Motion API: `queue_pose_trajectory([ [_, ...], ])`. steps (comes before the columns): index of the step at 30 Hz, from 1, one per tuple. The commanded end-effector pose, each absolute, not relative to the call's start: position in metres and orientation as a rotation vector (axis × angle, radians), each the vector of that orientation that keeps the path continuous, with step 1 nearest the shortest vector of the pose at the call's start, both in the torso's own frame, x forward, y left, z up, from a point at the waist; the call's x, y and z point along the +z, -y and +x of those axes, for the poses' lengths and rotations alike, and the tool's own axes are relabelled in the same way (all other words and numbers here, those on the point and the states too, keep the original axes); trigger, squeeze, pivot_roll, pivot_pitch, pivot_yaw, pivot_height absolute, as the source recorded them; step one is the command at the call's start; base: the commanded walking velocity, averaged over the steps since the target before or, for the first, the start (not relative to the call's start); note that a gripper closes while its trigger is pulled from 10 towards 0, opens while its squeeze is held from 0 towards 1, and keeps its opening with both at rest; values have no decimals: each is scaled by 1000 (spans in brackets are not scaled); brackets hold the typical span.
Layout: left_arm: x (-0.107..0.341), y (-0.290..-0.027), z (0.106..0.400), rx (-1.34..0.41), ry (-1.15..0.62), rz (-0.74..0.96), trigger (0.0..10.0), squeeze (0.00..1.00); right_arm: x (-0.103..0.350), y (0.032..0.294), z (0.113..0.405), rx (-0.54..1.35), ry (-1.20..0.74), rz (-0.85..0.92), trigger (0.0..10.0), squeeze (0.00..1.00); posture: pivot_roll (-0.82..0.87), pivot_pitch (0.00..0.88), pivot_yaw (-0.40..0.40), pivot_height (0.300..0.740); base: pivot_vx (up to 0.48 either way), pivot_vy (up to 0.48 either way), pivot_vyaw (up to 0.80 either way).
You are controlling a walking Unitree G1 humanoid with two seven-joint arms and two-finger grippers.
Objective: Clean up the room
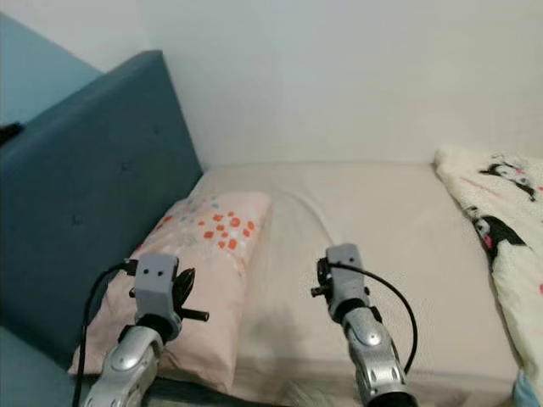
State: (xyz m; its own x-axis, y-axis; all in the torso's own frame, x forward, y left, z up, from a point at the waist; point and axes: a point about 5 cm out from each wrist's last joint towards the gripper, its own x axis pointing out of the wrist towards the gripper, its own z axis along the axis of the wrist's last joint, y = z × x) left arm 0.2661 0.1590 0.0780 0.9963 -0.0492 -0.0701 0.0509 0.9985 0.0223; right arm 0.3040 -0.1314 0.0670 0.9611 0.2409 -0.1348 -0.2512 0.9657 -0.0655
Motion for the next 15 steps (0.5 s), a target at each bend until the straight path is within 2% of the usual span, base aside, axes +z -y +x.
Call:
queue_pose_trajectory([
  [1, 78, -157, 266, -61, -74, 32, 10000, 0, 63, 139, 301, 222, -146, -73, 10000, 0, 12, 59, 16, 724, 0, -304, 0],
  [15, 78, -157, 264, -56, -81, 34, 10000, 0, 62, 139, 299, 225, -155, -56, 10000, 0, 13, 65, 18, 724, 0, -304, 0],
])
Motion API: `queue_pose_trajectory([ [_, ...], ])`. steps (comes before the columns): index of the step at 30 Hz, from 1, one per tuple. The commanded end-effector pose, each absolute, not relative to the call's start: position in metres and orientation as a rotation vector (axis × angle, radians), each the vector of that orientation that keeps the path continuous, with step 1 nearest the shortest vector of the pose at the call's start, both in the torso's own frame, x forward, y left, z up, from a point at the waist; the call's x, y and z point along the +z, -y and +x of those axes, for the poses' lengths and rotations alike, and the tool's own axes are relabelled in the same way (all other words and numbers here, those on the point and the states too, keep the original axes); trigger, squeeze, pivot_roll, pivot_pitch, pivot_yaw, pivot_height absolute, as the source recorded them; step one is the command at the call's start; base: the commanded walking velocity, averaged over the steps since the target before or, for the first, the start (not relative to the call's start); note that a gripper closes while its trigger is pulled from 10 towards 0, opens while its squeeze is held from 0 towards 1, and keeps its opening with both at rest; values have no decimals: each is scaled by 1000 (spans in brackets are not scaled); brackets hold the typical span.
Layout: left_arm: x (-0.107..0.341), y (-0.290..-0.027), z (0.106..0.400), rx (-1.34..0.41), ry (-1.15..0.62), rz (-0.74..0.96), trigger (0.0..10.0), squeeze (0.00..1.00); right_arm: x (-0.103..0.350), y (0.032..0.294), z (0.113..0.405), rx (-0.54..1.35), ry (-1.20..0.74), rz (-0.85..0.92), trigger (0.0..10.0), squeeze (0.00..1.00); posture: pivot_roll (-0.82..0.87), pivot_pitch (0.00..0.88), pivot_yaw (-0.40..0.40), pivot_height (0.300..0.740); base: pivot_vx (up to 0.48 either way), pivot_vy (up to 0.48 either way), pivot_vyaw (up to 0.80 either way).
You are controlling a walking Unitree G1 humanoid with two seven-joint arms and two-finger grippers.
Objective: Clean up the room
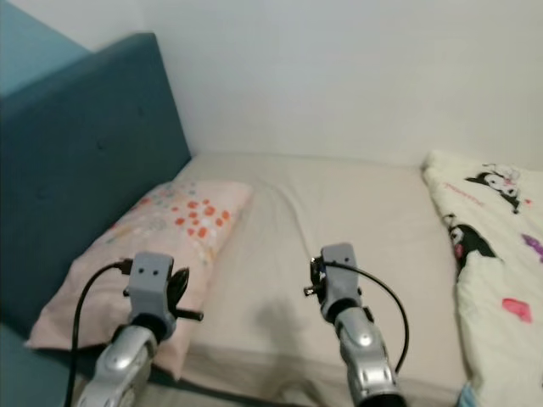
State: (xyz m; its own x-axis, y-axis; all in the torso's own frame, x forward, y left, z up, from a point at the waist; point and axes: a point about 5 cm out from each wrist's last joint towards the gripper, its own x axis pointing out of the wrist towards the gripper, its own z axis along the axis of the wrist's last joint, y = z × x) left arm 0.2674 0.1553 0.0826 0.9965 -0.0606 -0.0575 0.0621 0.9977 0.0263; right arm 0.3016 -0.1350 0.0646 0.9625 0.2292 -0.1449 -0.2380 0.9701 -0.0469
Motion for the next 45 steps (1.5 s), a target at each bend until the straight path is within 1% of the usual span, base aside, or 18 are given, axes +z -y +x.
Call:
queue_pose_trajectory([
  [1, 78, -157, 264, -55, -81, 34, 10000, 0, 62, 139, 299, 226, -155, -55, 10000, 0, 13, 65, 18, 724, 0, -304, 0],
  [4, 79, -158, 264, -53, -81, 36, 10000, 0, 62, 139, 299, 227, -156, -53, 10000, 0, 12, 65, 18, 724, 0, -304, 0],
  [6, 77, -158, 266, -62, -116, 33, 10000, 0, 62, 139, 299, 227, -156, -50, 10000, 0, 13, 65, 18, 724, 0, 0, 0],
  [9, 76, -158, 267, -79, -123, 31, 10000, 0, 63, 138, 300, 228, -155, -49, 10000, 0, 13, 65, 18, 724, 0, 472, 0],
  [15, 75, -160, 268, -55, -133, 36, 10000, 0, 63, 139, 300, 224, -156, -47, 10000, 0, 10, 71, 21, 724, 0, 472, 0],
  [23, 74, -160, 268, -46, -139, 22, 10000, 0, 63, 139, 301, 224, -159, -46, 10000, 0, 10, 74, 21, 724, 0, 0, 0],
  [26, 67, -158, 267, -37, -193, 34, 10000, 0, 64, 140, 302, 210, -152, -63, 10000, 0, 9, 76, 21, 724, 0, 0, 0],
  [32, 63, -151, 264, -89, -190, 5, 10000, 0, 58, 142, 301, 195, -188, -102, 10000, 0, 9, 78, 22, 724, 0, 0, 0],
  [36, 59, -152, 264, -84, -200, 14, 10000, 0, 55, 143, 300, 184, -199, -119, 10000, 0, 7, 75, 24, 724, 0, 0, 0],
  [41, 54, -155, 264, -83, -217, 37, 10000, 0, 48, 152, 297, 129, -234, -124, 10000, 0, 3, 74, 28, 724, 0, 0, 0],
  [45, 55, -154, 265, -82, -217, 32, 10000, 0, 47, 154, 297, 122, -239, -115, 10000, 0, 3, 74, 27, 724, 0, 0, 0],
])
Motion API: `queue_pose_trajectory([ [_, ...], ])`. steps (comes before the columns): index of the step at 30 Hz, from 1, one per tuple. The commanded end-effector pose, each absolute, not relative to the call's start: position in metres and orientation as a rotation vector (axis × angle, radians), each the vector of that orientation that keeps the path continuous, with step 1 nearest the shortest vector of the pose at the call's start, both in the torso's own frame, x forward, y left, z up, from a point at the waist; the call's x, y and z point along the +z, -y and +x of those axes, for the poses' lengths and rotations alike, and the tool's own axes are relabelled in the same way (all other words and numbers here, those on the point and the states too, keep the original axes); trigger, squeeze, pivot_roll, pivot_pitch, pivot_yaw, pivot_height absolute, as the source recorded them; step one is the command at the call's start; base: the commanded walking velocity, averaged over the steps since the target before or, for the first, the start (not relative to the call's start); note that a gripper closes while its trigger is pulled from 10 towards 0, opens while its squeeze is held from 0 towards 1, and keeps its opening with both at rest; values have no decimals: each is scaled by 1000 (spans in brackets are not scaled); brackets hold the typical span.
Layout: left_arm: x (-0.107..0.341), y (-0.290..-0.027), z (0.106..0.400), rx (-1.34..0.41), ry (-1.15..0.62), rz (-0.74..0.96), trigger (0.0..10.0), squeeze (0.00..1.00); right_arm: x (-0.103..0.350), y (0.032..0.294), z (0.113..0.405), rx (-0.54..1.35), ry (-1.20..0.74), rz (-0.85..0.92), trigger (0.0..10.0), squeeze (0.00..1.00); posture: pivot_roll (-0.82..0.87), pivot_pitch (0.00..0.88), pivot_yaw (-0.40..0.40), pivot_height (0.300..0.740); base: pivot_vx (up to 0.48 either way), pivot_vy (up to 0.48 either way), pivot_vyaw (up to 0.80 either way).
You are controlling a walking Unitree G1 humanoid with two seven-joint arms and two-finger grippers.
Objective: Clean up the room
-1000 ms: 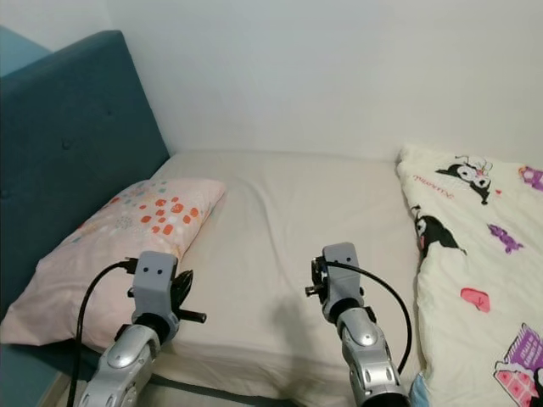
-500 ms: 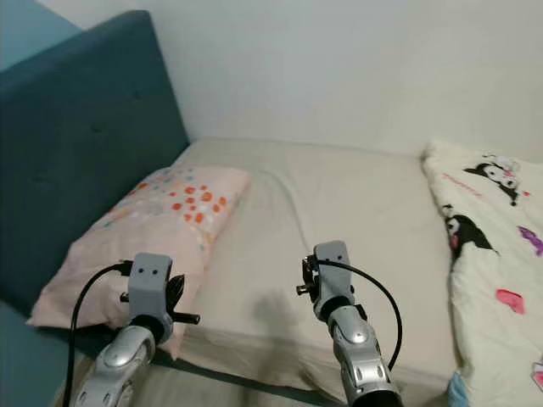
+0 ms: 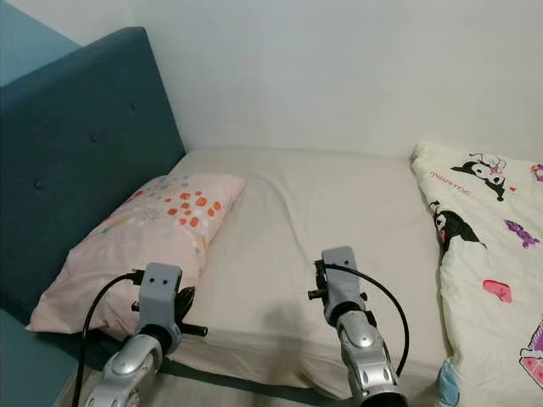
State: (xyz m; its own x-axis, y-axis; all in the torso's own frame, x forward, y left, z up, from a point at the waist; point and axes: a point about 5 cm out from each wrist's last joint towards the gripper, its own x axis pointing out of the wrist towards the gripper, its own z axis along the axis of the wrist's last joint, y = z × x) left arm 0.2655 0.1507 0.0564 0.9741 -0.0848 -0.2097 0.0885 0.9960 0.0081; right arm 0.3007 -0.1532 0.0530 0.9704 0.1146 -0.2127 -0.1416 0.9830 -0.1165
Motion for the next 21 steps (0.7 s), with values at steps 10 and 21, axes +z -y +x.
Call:
queue_pose_trajectory([
  [10, 53, -154, 265, -78, -207, 31, 10000, 0, 46, 154, 297, 122, -236, -122, 10000, 0, 1, 68, 25, 724, 0, 0, 0],
  [21, 56, -152, 264, -90, -185, 45, 10000, 0, 46, 155, 297, 127, -238, -114, 10000, 0, -1, 63, 19, 724, 0, 0, 0],
])
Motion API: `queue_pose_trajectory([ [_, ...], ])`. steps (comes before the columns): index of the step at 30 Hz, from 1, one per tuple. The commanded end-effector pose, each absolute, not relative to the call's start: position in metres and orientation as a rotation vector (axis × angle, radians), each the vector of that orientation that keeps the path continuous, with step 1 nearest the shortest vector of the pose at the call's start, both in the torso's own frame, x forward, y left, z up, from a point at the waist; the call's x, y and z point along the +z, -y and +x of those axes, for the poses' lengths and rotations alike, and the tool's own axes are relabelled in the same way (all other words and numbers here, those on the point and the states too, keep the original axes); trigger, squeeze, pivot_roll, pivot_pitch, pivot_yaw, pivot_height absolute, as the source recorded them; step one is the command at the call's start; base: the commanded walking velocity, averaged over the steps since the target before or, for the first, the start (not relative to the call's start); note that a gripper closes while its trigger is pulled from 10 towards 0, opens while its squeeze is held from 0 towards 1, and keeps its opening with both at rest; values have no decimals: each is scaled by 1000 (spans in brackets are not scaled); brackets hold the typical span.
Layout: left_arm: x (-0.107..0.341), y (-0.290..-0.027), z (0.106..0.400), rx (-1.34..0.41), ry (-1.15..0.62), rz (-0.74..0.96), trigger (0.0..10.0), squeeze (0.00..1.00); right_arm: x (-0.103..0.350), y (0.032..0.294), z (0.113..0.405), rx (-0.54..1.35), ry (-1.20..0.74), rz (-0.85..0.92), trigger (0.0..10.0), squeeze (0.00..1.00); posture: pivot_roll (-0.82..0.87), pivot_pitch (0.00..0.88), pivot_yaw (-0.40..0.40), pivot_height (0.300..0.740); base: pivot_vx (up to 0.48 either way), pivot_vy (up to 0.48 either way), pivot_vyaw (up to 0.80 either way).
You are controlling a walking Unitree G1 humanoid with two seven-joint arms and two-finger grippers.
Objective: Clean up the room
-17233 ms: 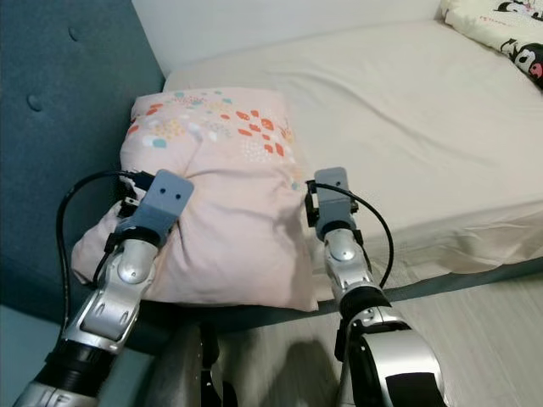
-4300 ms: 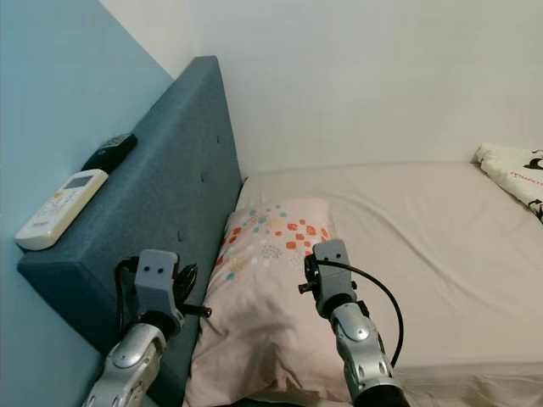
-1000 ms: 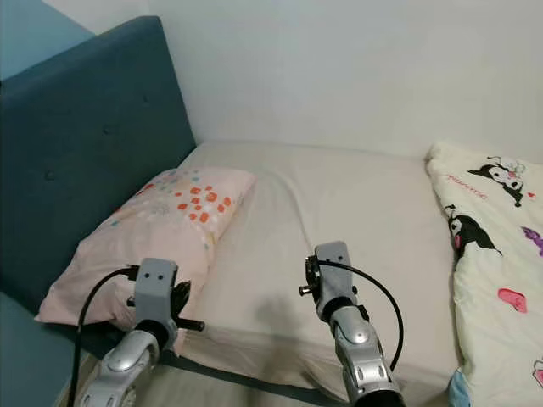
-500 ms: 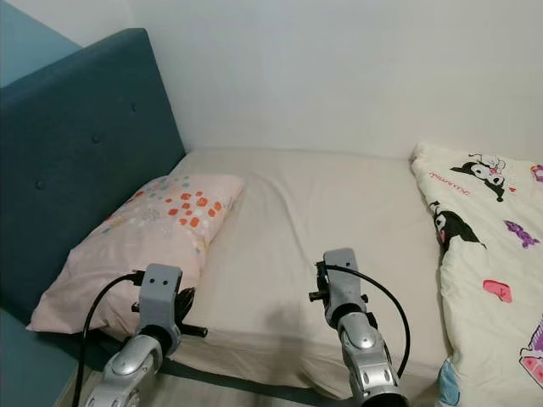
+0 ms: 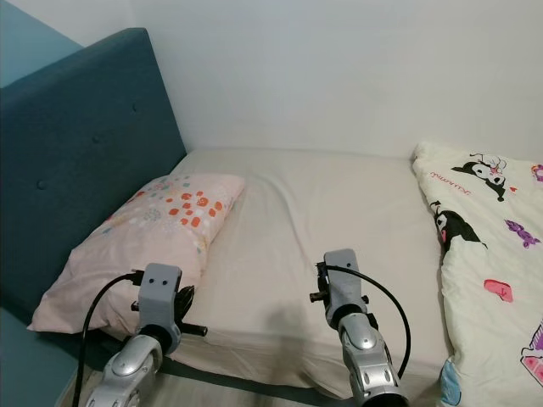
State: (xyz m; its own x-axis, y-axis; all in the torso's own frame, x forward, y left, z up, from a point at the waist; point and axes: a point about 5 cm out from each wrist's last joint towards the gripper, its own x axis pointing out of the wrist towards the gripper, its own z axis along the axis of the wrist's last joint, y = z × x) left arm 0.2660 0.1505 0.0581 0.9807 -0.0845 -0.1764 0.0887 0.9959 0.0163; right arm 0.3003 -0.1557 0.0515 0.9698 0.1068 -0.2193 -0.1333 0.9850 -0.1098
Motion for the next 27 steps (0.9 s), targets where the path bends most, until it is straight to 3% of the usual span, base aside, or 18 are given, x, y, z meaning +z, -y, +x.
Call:
queue_pose_trajectory([
  [1, 56, -152, 264, -91, -184, 44, 10000, 0, 46, 155, 297, 127, -239, -114, 10000, 0, -1, 63, 19, 724, 0, 0, 0],
  [27, 55, -150, 261, -95, -183, 48, 10000, 0, 45, 155, 294, 136, -248, -100, 10000, 0, -6, 56, 12, 724, 0, -388, 0],
])
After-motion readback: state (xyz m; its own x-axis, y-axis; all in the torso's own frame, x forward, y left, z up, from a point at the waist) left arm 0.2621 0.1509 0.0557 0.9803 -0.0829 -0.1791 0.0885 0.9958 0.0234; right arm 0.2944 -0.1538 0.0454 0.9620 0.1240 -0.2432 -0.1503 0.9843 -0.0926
